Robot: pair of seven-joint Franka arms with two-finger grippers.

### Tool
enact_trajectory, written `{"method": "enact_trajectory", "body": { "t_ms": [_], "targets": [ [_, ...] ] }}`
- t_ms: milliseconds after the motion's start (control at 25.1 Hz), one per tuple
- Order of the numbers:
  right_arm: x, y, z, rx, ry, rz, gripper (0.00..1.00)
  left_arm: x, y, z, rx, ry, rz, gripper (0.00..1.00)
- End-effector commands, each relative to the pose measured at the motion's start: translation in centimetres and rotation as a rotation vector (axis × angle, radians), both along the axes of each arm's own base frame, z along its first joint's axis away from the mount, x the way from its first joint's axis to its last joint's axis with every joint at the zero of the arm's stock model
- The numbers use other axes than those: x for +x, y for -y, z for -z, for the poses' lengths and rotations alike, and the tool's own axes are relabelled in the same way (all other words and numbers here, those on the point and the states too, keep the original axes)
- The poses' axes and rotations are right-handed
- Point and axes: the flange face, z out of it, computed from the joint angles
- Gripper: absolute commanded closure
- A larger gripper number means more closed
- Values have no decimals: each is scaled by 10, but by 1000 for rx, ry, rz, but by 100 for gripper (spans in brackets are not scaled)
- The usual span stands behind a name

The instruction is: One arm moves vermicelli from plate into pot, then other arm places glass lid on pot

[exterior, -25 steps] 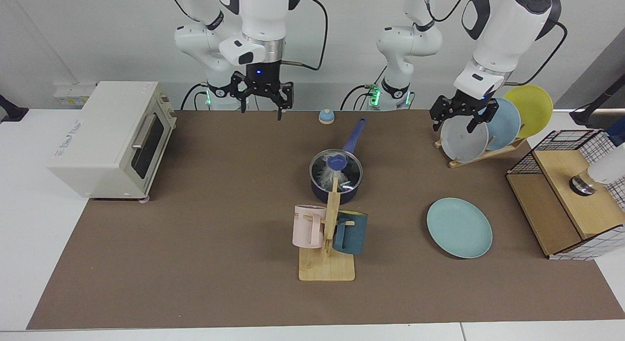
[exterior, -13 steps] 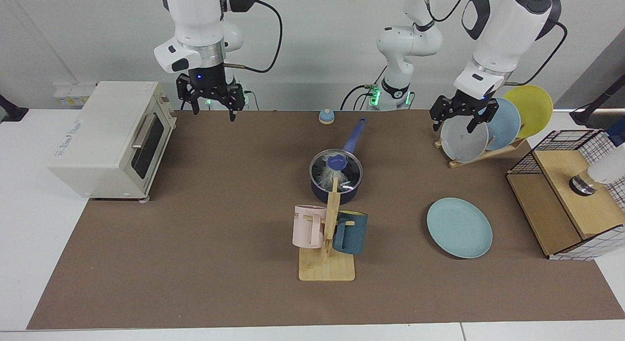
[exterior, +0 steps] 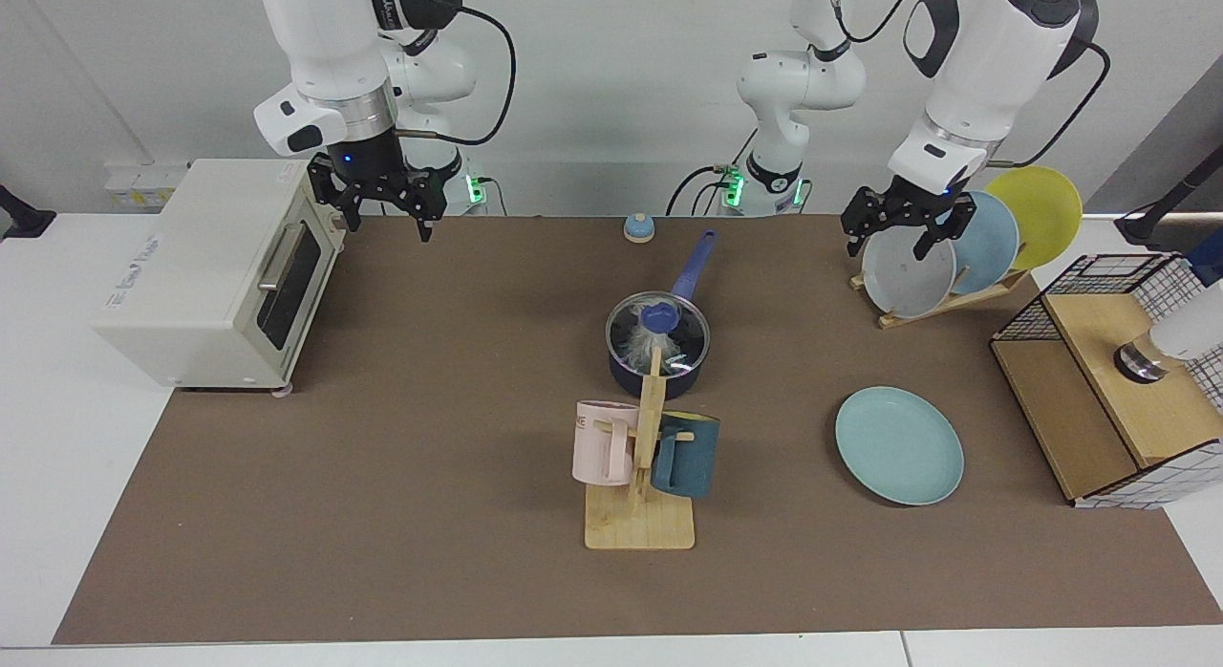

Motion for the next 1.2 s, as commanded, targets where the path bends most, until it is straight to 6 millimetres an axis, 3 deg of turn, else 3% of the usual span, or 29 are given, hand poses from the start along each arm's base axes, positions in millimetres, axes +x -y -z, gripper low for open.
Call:
{"method": "enact_trajectory", "body": {
  "t_ms": [0, 797, 996, 1156],
  "targets": [
    [1, 3, 0, 26, 12, -69, 0, -4, -1, -6, -11, 0, 12, 0],
    [2, 2, 0, 50, 6, -53, 0, -4, -1, -6, -11, 0, 12, 0],
    [4, 18, 0, 62, 5, -30, 0, -4, -1, -6, -11, 0, 12, 0],
    [3, 17, 0, 62, 2, -34, 0, -4, -1, -6, -11, 0, 12, 0]
  ]
}}
